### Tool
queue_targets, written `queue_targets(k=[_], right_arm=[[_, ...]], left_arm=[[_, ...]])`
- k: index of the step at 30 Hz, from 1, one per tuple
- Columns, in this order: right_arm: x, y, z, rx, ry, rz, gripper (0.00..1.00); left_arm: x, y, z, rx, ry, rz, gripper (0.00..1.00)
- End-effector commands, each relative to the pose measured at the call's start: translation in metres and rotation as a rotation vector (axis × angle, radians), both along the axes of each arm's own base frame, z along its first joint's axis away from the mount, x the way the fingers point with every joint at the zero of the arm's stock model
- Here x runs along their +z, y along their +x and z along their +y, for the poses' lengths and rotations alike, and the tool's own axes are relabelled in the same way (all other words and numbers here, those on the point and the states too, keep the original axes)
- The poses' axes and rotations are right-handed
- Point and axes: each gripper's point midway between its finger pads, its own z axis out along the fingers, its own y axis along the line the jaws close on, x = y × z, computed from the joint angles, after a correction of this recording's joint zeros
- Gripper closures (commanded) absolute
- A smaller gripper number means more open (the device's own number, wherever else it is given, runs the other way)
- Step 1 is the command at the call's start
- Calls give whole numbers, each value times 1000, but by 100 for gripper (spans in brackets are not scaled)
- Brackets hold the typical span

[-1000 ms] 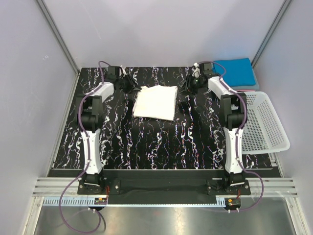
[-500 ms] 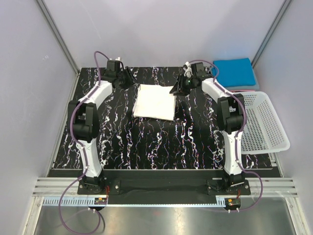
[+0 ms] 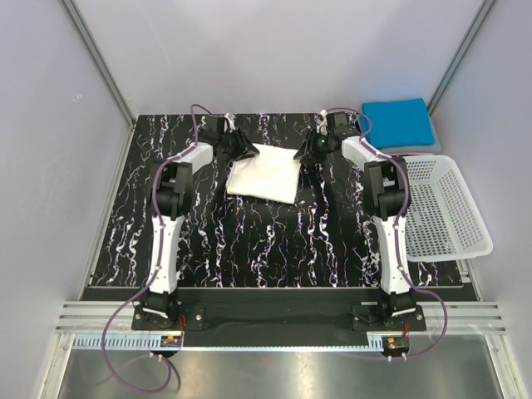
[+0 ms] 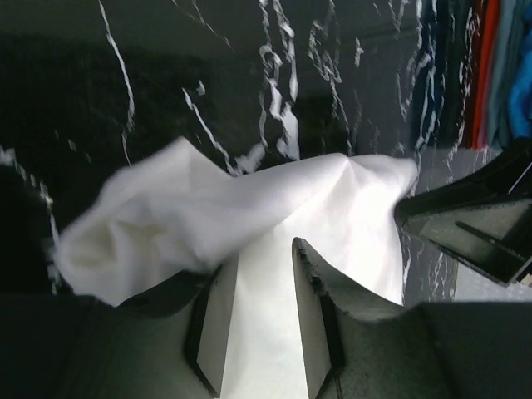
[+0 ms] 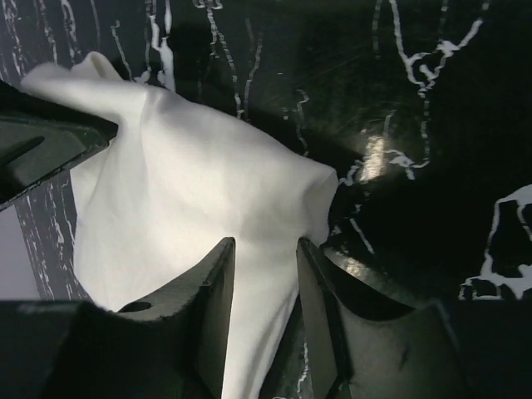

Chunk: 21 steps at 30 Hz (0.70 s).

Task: Fold and stack the t-shirts
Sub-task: Fold the tshirt

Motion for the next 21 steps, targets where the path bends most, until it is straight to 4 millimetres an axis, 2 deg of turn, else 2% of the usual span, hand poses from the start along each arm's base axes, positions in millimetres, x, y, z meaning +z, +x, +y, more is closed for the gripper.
queue_targets(k=[1,2,5,8,11,13,14,16,17,20,21], right_arm=[[-7,20,-17,-60,-26,-42,57],[-8,22,-18,-62,-30,-44,57],[-10,25,-22,-60,-29,-50,57],[2,26,-25,-62,-36,-74,51],[20,23,-27,-73,-40,-89,44],[24,19,-26,-72,-33,-71,41],[25,16,-24,-74,-12,-58,41],[34,13,-20,-72,16,-74,40],[29,6,-18,-71,27,-48,39],[26,-7,-11,-51,39,-18,36],[26,-11,-8,-44,44,-13,35]], left_arm=[[29,38,-4,-2,-107,-100,62],[21,45,-1,14,-116,-105,62],[19,59,3,39,-181,-111,60],[37,64,-1,35,-271,-130,60],[52,59,-3,20,-285,-139,57],[68,49,-2,6,-273,-154,54],[89,46,0,0,-266,-183,54],[94,37,2,-18,-224,-199,52],[107,33,6,-11,-204,-205,51],[100,21,15,-1,-124,-179,50],[92,15,17,-8,-106,-161,51]])
